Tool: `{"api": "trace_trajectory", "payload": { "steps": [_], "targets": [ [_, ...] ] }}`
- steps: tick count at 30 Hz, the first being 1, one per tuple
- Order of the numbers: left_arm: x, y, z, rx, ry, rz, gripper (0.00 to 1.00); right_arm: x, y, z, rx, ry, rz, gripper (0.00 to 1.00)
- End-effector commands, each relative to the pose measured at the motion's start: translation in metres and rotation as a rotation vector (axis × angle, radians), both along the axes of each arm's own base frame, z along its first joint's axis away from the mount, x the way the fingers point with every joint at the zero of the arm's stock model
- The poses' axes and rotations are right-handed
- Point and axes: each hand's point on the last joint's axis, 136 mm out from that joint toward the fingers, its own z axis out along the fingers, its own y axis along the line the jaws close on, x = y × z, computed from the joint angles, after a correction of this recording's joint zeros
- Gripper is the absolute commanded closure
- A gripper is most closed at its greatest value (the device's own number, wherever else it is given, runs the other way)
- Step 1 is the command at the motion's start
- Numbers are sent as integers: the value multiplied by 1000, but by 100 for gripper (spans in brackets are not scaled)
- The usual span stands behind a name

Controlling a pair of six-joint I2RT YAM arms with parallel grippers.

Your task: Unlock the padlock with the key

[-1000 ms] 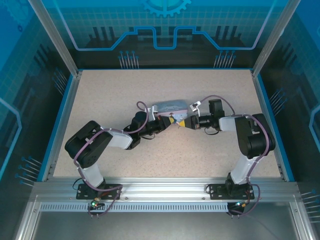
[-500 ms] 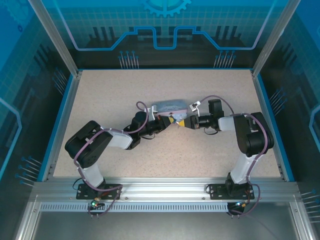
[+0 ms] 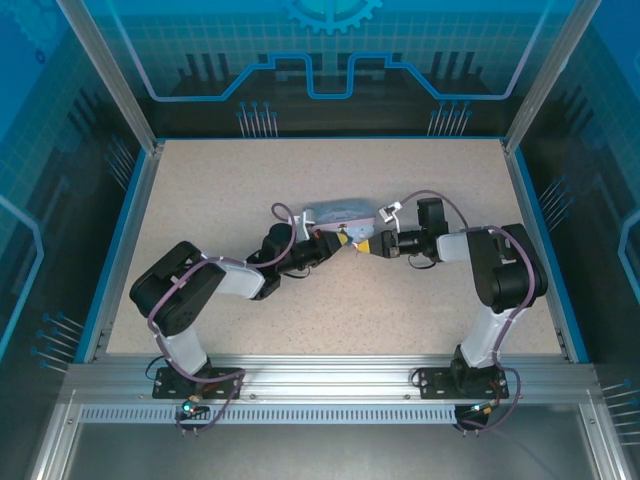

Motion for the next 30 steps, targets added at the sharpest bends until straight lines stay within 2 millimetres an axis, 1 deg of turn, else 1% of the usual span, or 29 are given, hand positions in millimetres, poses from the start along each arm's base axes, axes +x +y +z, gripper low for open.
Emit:
{"api": "trace_trajectory", "payload": {
  "steps": [1,6,9,16,21,22,25,30],
  "targets": [
    [-43,-37,48,-175,-91,-263,100,9,6,17,9,-131,20,100],
    [-42,-35,43,-191,-53,-243,100,13,6,12,4,-135,-1,100],
    [-43,-35,41,-187,-48,-245,100,16,4,14,9,-138,-8,100],
    [-48,-36,30,-166,-37,-273,100,13,5,24,35,-124,33,100],
    [-51,-36,14,-141,-17,-286,100,2,4,29,37,-106,66,100],
    [-51,-37,12,-141,-13,-286,100,5,4,36,40,-128,70,100],
    [-50,-37,12,-153,-17,-284,100,5,3,42,46,-140,75,100],
    [-50,-36,15,-155,-27,-281,100,9,1,42,46,-122,63,100]
  ]
}}
